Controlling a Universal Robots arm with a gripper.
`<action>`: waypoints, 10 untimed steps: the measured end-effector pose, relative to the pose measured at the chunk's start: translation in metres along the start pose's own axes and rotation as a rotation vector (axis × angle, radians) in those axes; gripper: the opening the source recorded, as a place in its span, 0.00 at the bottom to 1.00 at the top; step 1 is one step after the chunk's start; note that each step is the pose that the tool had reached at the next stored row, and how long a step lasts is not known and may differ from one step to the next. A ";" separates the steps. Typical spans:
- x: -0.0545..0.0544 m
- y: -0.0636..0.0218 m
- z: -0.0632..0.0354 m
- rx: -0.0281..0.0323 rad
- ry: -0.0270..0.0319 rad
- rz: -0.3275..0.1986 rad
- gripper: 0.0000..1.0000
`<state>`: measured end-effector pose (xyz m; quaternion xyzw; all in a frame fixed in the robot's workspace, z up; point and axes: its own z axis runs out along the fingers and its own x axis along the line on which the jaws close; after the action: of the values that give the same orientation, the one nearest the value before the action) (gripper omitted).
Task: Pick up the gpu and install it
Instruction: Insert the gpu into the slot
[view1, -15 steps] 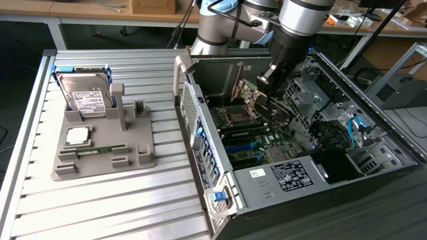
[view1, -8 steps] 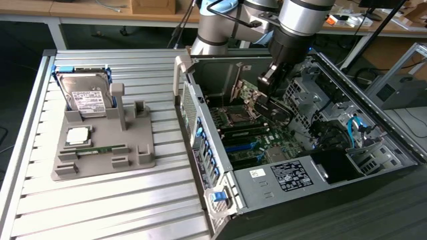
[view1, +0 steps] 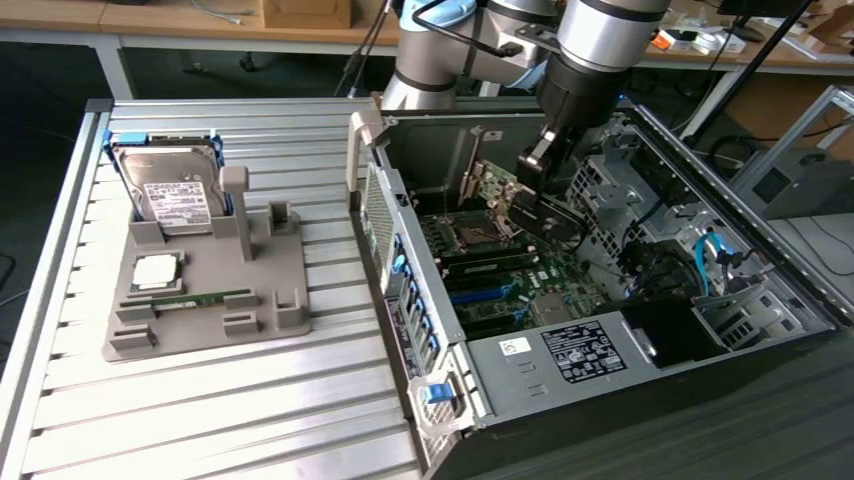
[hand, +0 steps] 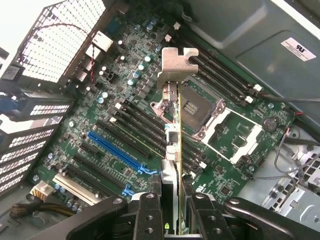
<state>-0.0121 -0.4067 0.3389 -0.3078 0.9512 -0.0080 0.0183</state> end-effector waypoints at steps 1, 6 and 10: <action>0.000 0.0000 0.0000 -0.0002 -0.0002 -0.006 0.27; 0.000 0.0000 0.0000 -0.0011 -0.0010 -0.038 0.27; 0.000 0.0000 0.0000 -0.0018 -0.0016 -0.060 0.27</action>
<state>-0.0121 -0.4067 0.3389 -0.3364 0.9415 -0.0075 0.0185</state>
